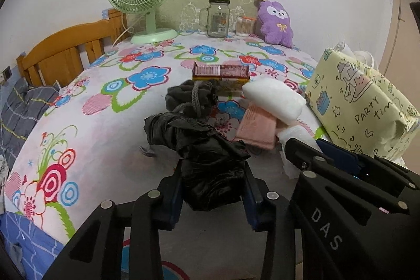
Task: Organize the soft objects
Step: 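Grasp the black umbrella with the left tool while the right grasps the white cloth, then carry the umbrella and white cloth over the yellow paper box and lower them inside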
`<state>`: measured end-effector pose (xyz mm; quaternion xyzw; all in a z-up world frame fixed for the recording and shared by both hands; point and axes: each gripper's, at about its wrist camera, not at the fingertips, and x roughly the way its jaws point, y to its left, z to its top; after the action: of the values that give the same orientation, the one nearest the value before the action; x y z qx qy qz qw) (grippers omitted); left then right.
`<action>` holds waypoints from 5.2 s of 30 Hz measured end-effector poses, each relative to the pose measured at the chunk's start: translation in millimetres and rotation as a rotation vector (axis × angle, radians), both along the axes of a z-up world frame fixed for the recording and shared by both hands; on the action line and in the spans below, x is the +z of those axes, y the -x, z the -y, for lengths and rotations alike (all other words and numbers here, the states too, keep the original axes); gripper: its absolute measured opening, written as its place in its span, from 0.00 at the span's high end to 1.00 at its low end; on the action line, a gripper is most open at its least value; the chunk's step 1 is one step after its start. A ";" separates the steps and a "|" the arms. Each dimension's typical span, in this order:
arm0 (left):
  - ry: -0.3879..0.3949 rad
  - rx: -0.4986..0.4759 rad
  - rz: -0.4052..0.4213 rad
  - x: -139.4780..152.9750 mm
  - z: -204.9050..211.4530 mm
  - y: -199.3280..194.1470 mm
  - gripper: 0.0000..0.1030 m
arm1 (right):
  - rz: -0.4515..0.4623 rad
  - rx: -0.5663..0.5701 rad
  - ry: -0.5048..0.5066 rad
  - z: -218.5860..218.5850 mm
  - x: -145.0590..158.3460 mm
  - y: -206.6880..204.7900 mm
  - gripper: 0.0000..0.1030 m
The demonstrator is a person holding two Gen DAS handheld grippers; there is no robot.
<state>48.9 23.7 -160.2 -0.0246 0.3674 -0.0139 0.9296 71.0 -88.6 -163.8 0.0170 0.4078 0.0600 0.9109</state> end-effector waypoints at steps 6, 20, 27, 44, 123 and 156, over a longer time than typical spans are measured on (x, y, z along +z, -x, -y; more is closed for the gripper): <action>0.007 0.011 0.020 10.2 -2.9 4.7 0.62 | 0.028 0.010 -0.007 -2.9 12.4 6.3 0.72; 0.019 0.001 0.059 36.8 -1.3 13.8 0.62 | 0.088 0.034 -0.024 -3.9 41.9 15.1 0.83; 0.014 -0.004 0.090 54.0 -0.2 17.2 0.62 | 0.123 0.037 -0.027 -3.3 59.6 19.1 0.84; 0.019 0.006 0.149 93.7 -0.1 16.9 0.62 | 0.197 0.037 -0.035 -1.2 103.5 18.5 0.84; 0.022 -0.170 0.211 133.2 157.7 -22.5 0.62 | 0.274 -0.126 -0.034 154.7 146.1 -3.7 0.84; 0.062 -0.316 0.010 74.9 219.9 -45.5 0.29 | 0.128 -0.206 -0.045 213.6 82.7 -23.2 0.81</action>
<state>94.4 -196.2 -85.2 0.0052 0.3616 -0.1716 0.9164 94.2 -302.2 -81.1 0.0756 0.3435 -0.0238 0.9358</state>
